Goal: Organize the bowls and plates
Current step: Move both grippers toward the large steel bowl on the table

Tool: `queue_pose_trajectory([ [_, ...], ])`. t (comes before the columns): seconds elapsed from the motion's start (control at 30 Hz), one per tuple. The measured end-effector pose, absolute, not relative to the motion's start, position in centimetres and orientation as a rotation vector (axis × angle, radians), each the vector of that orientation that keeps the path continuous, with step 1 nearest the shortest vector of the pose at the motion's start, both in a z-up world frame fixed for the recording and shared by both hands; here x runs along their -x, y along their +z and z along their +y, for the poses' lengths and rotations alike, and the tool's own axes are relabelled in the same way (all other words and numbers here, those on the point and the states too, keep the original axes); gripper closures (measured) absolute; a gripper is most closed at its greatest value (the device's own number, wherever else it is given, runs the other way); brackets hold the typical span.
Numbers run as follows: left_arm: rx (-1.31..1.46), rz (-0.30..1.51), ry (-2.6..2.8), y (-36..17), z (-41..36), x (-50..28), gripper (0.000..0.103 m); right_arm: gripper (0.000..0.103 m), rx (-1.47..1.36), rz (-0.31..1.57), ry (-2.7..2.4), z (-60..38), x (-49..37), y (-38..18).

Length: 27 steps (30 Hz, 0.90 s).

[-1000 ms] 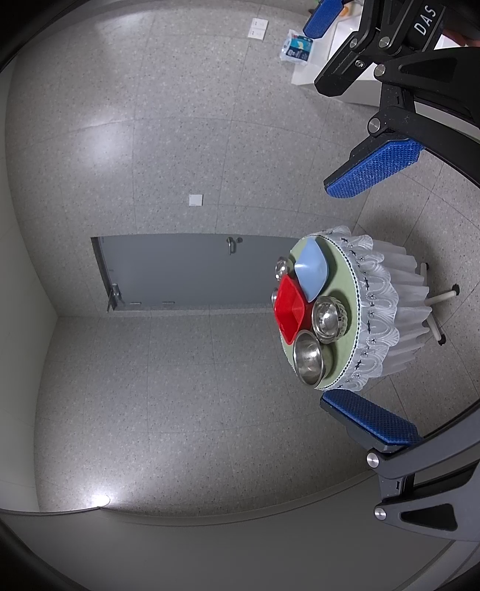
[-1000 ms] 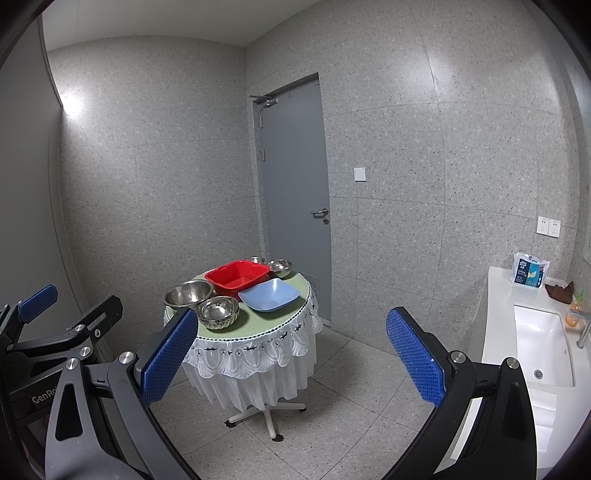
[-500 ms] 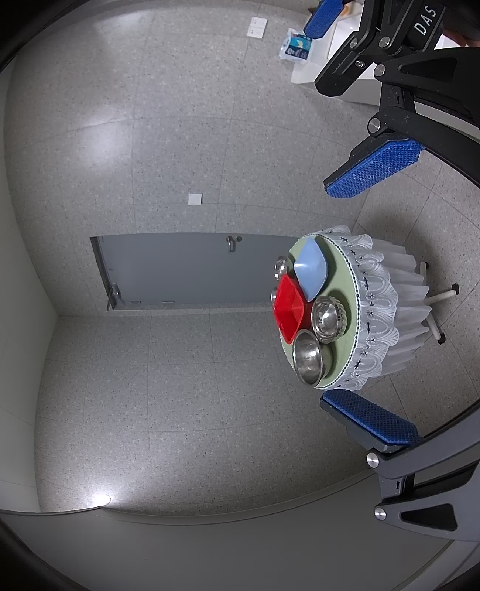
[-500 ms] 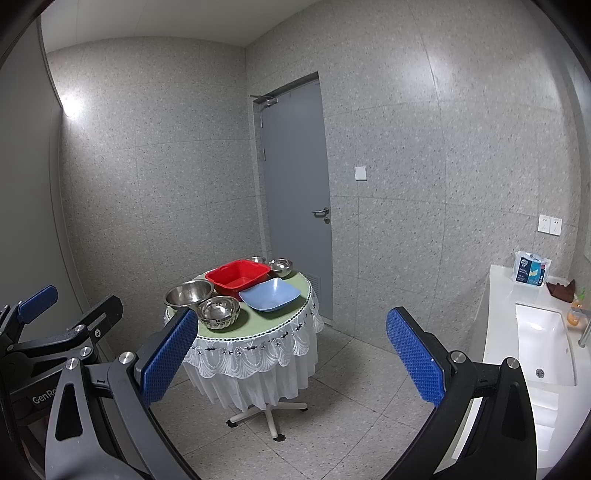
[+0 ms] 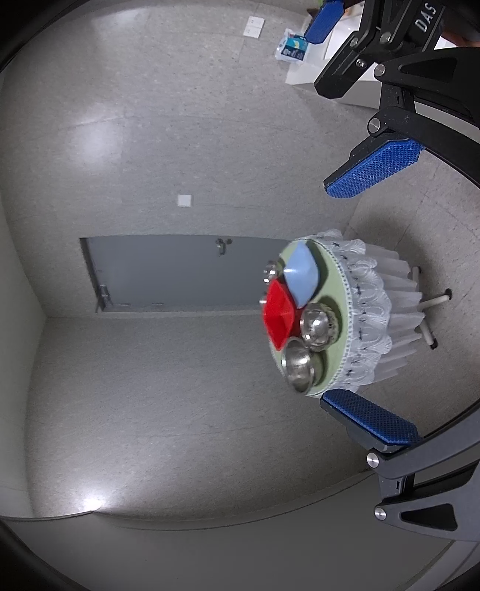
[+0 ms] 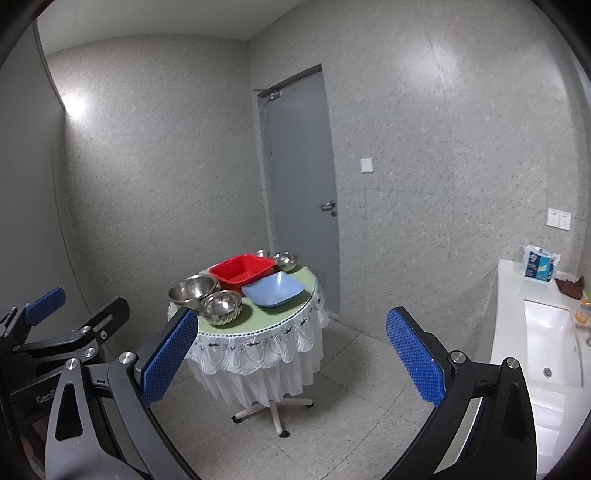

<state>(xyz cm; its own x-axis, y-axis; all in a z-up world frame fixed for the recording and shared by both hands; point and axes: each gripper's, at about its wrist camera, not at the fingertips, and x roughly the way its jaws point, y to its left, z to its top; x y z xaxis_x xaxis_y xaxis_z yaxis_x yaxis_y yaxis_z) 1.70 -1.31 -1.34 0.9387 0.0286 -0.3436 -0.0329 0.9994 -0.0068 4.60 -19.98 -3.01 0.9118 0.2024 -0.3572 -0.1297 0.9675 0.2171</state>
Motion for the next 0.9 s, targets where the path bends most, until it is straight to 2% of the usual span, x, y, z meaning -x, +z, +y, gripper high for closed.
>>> queue_pose_trajectory([
  [0.4, 0.051, 0.443, 0.049, -2.9, -1.7, -10.3, 0.001, 0.000, -0.226, 0.450, 0.238, -21.1, -11.1, -7.1],
  [0.9, 0.032, 0.516, 0.001, -3.9, 4.7, -36.0, 0.001, 0.000, -0.272, 0.533, 0.286, -14.9, -30.5, -10.8],
])
